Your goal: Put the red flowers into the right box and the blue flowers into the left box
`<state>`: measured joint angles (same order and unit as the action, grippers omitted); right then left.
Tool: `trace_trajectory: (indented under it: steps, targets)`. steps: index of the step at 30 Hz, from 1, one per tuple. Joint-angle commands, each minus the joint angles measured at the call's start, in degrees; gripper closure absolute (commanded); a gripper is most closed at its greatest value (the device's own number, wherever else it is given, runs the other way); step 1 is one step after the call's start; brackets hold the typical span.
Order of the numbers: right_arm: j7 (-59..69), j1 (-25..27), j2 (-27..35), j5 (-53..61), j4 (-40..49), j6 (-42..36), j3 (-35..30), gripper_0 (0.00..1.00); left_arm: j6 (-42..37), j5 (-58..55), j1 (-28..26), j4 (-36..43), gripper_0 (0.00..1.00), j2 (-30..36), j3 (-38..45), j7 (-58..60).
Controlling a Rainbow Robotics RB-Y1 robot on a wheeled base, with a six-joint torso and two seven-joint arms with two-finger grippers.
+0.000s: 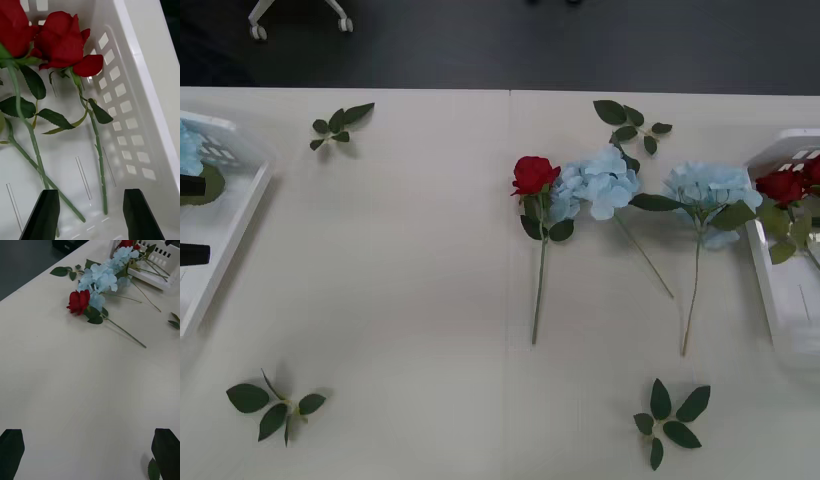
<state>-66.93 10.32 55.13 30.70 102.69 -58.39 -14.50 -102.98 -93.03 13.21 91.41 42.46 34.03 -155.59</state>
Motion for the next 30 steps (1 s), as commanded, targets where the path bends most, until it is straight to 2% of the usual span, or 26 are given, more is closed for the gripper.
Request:
trace_trajectory:
  steps: [1,9,15,22,27,30]
  targets:
    - [1.0,0.4,-1.2,-0.3,0.3,0.5,-1.2,0.5,-0.4,-0.8,0.7,0.7,0.0,1.7,0.4,0.6]
    - [2.3,0.0,-1.3,3.0,2.4,-0.5,-2.4,0.5,-0.4,-0.8,0.7,0.7,0.0,1.7,0.4,0.6]
    - [2.9,-2.6,-1.3,9.1,8.1,-10.8,-5.2,0.5,-0.4,-0.8,0.7,0.7,0.0,1.7,0.4,0.6]
    - [4.1,-7.2,-2.9,11.3,15.0,-20.8,-4.7,0.5,-0.4,-0.8,0.7,0.7,0.0,1.7,0.4,0.6]
    - [8.1,-10.8,-5.5,8.9,18.3,-24.4,0.2,0.51,-0.4,-0.8,0.7,0.7,0.0,1.7,0.4,0.6]
    - [10.4,-14.0,-7.8,3.2,18.4,-25.5,6.9,0.5,-0.4,-0.8,0.7,0.7,0.0,1.7,0.4,0.6]
